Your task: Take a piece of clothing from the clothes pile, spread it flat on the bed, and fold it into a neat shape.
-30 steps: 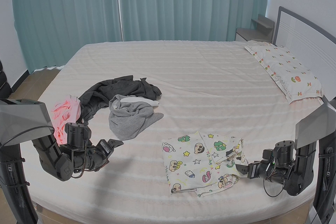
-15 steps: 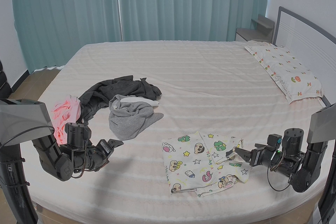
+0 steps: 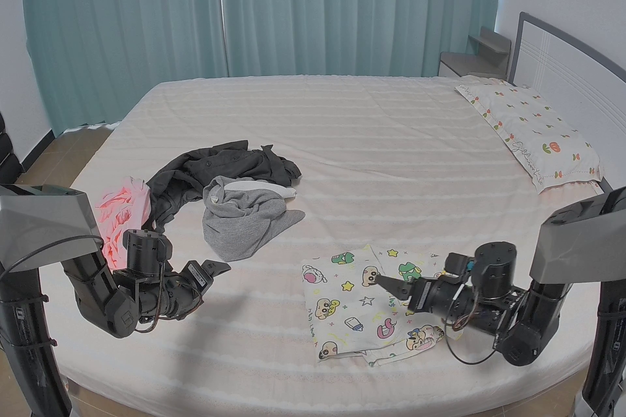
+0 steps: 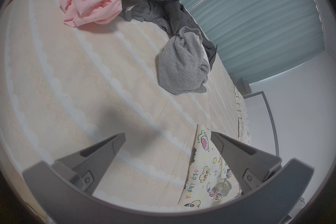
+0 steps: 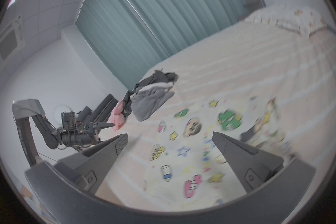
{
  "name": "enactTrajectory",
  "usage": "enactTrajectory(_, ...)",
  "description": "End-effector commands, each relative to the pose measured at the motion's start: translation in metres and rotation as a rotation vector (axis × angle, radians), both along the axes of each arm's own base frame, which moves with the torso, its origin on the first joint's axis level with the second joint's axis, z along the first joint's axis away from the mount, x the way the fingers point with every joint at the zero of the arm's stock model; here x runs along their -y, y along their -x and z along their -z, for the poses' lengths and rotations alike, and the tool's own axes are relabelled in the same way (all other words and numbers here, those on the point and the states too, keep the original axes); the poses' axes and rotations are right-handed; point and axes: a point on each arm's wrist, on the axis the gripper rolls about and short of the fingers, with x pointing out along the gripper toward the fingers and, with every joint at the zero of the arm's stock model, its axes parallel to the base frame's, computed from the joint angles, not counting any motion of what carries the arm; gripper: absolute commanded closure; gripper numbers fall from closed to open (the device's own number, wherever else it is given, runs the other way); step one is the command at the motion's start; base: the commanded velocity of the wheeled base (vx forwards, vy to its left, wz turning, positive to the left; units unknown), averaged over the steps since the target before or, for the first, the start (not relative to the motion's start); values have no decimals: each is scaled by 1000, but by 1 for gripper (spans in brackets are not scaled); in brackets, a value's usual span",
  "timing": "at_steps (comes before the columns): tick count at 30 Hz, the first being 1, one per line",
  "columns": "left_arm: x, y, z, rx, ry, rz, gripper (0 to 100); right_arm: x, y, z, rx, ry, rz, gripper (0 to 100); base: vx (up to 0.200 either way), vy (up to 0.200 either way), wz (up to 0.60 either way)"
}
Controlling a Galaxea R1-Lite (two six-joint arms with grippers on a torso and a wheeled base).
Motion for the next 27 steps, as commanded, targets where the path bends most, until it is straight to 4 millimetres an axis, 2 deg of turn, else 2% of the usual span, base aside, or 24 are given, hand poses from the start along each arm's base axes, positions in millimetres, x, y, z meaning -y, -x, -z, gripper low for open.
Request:
enactTrajectory(1, 0, 0, 1, -1, -1, -1, 0, -24, -7, 36, -122, -3, -27, 0, 0, 0, 0)
enactTrajectory(8, 0, 0, 1, 0, -2, -2, 0, -24, -20, 42, -133, 0, -4, 0, 0, 0, 0)
enactTrajectory(11, 0, 0, 2, -3, -3, -2, 0, -18, -36, 43, -181, 25, 40, 0, 0, 0, 0)
enactTrajectory(17, 0, 0, 2, -3, -3, -2, 0, -15, -45, 43, -199, 35, 70, 0, 0, 0, 0)
enactTrajectory(27, 0, 0, 2, -3, -4, -3, 0, 2, -69, 28, -96, 27, 230, 0, 0, 0, 0)
